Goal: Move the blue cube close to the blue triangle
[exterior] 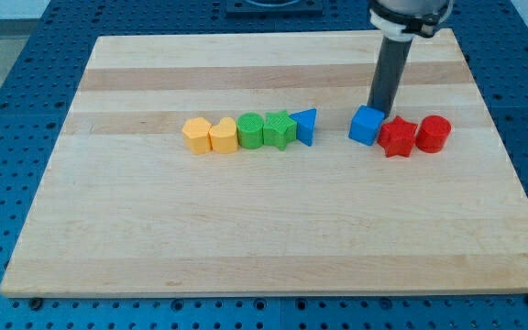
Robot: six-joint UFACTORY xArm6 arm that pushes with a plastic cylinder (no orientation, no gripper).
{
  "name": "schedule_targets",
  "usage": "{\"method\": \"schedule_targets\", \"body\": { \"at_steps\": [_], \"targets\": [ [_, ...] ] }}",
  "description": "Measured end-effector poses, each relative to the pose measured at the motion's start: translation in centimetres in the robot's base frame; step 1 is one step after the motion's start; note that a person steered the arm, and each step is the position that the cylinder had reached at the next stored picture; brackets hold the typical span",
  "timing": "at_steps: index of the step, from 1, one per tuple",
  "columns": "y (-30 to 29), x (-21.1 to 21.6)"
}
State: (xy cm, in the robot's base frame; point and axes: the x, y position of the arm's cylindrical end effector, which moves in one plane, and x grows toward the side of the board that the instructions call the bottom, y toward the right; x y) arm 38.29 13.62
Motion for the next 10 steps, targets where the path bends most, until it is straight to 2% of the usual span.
{"method": "schedule_targets", "body": {
  "at_steps": [1,3,5,10],
  "targets": [
    [-0.4,0.3],
    [3.1,0.0],
    [3.0,2.3],
    [-3.1,2.4]
  ]
}}
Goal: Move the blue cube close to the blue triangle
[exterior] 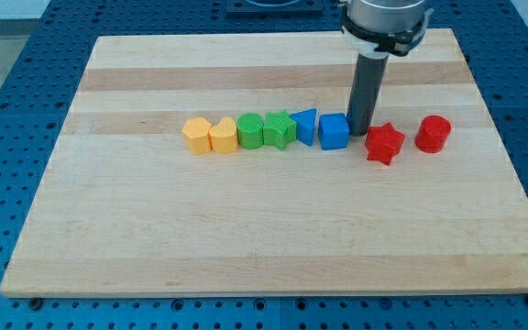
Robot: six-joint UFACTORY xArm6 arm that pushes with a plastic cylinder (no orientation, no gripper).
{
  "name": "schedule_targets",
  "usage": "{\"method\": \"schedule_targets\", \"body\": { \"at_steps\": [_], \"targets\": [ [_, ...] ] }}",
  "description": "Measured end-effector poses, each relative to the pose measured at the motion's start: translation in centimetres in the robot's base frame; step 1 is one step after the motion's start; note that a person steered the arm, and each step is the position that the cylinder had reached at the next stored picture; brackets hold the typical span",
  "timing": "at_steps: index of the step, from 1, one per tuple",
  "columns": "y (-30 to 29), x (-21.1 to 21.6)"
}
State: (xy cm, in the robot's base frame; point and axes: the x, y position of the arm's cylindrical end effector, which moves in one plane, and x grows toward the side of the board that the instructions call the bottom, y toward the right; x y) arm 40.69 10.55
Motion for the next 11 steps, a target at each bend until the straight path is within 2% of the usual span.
{"method": "schedule_targets", "body": {
  "at_steps": [1,3,6,7,8,10,11],
  "targets": [
    [0.9,-0.4],
    [6.6,-1.6],
    [10.7,-2.7],
    [13.7,-1.9],
    [15.0,0.9],
    [13.5,7.2],
    [11.5,8.0]
  ]
}}
